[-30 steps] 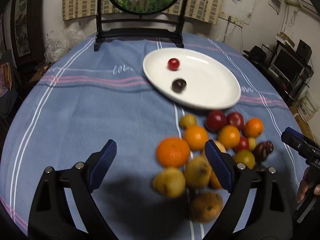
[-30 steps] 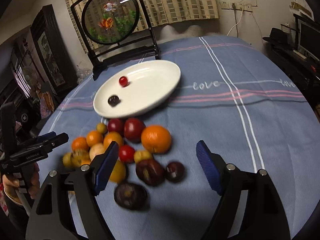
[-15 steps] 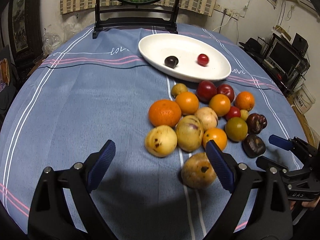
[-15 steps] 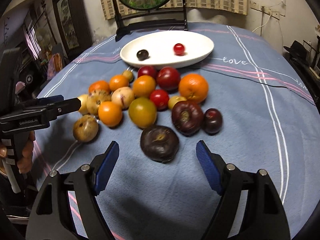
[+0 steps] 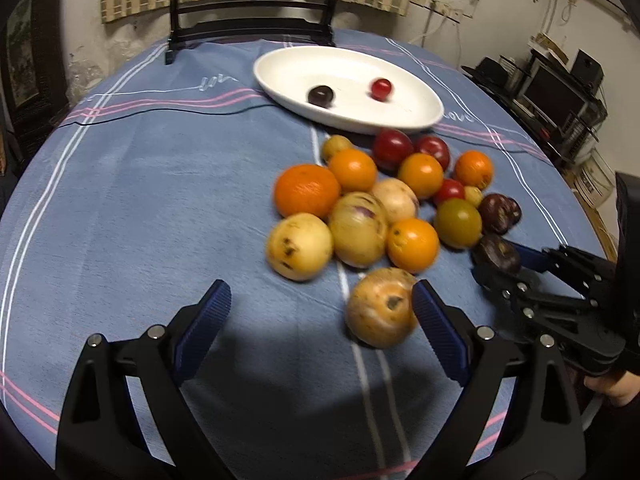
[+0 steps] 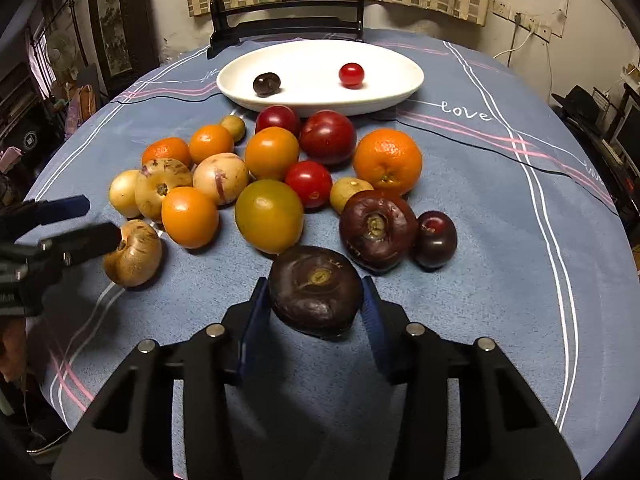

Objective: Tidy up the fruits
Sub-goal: 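Move the right tool to the large dark purple fruit and grasp it, then grasp the round onion with the left tool while the right tool holds the purple fruit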

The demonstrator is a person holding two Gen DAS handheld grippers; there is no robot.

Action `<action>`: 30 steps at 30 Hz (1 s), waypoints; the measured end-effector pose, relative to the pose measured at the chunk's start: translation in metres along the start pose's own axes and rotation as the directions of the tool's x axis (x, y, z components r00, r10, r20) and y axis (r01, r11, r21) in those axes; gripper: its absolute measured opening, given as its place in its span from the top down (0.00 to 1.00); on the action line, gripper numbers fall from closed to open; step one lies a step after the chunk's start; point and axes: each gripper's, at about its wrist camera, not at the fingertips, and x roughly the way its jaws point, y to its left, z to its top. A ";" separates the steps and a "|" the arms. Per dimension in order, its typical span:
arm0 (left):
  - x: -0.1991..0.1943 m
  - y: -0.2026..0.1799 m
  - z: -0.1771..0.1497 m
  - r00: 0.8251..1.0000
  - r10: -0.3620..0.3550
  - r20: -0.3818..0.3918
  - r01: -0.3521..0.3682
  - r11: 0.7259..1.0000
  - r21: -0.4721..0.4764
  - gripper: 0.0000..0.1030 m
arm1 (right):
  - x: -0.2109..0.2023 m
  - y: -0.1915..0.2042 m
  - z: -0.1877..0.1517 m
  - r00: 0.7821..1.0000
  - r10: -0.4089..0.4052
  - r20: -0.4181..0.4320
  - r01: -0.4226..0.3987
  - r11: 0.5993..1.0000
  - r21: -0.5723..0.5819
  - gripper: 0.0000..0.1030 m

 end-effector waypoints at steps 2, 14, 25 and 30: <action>0.002 -0.005 -0.003 1.000 -0.011 -0.014 0.011 1.000 0.020 0.09 | -0.001 -0.007 0.000 0.999 0.031 0.004 -0.032 0.999 0.029 0.55; 0.022 -0.022 -0.010 0.996 0.031 -0.086 -0.028 0.999 0.039 0.08 | -0.006 -0.021 -0.006 0.993 0.114 0.036 -0.117 0.986 0.116 0.55; 0.028 -0.028 -0.004 0.995 0.088 -0.046 -0.085 0.995 0.057 0.26 | -0.006 -0.023 -0.008 0.992 0.121 0.040 -0.125 0.985 0.116 0.55; 0.023 -0.025 -0.002 0.999 0.034 -0.035 -0.032 0.998 0.050 0.53 | -0.006 -0.023 -0.008 0.991 0.126 0.045 -0.131 0.984 0.122 0.55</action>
